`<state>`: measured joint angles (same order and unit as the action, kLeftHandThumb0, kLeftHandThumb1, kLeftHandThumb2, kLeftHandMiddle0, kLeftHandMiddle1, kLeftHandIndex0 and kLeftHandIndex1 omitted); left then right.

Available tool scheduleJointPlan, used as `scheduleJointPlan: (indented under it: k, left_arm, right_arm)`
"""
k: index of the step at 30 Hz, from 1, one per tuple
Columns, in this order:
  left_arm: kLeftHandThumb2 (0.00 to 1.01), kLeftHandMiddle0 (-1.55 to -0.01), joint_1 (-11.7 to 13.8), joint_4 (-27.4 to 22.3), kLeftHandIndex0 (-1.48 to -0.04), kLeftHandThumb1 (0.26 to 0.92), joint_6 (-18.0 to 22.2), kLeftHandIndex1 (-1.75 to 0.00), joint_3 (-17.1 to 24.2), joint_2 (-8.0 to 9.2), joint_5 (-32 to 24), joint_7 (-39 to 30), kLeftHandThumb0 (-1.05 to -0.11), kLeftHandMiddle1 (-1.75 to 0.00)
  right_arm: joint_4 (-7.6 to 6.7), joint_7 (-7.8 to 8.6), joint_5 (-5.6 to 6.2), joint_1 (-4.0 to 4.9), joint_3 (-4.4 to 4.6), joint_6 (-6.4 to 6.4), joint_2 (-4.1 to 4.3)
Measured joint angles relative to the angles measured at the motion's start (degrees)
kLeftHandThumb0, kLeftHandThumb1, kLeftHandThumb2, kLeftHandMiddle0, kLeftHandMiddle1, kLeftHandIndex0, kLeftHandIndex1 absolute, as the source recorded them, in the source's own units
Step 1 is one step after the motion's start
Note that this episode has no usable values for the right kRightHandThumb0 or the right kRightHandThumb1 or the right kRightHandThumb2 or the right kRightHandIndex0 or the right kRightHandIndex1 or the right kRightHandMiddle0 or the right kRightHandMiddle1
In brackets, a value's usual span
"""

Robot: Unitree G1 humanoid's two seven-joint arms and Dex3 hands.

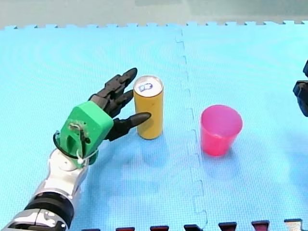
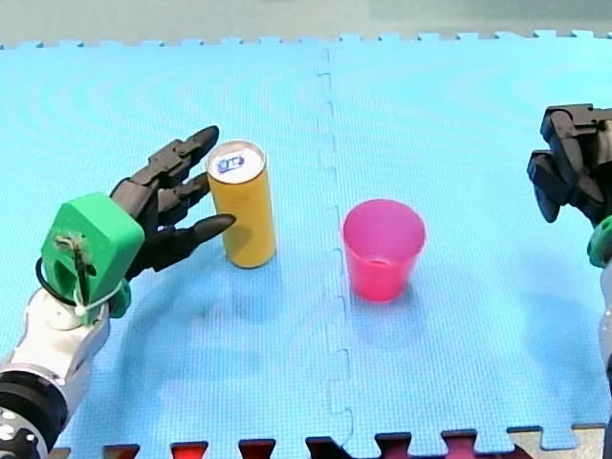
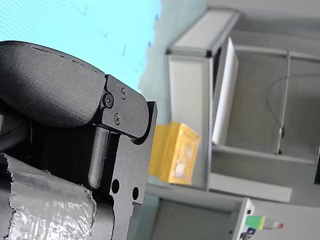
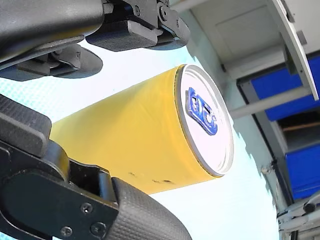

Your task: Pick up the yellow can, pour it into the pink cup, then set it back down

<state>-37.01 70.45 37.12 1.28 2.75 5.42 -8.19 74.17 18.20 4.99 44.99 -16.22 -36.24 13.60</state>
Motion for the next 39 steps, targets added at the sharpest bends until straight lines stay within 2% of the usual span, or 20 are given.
scheduleJointPlan:
  k: [8, 15, 26, 39]
  left_arm:
    - [0.0, -0.42, 1.3, 0.1, -0.32, 0.805, 0.6, 0.0, 0.4, 1.02, 0.0, 0.0, -0.945, -0.01]
    - [0.0, -0.43, 1.3, 0.1, -0.33, 0.813, 0.1, 0.0, 0.0, 0.86, 0.5, 1.1, -0.959, -0.01]
    - [0.0, -0.43, -2.1, 1.1, -0.32, 0.818, -3.7, 0.0, 0.0, 1.05, 0.9, 1.0, -0.961, 0.0]
    - [0.0, -0.43, -2.6, 1.0, -0.32, 0.813, -4.8, 0.0, -0.4, 1.0, 1.1, 0.3, -0.946, 0.0]
  right_arm:
    - [0.02, -0.03, -0.27, 0.01, 0.08, 0.0, 0.14]
    - [0.0, -0.08, -0.42, 0.01, 0.15, -0.01, 0.13]
    - [-0.06, 0.21, -0.34, 0.0, -0.01, -0.01, 0.34]
    - [-0.07, -0.04, -0.55, 0.0, 0.08, 0.12, 0.56]
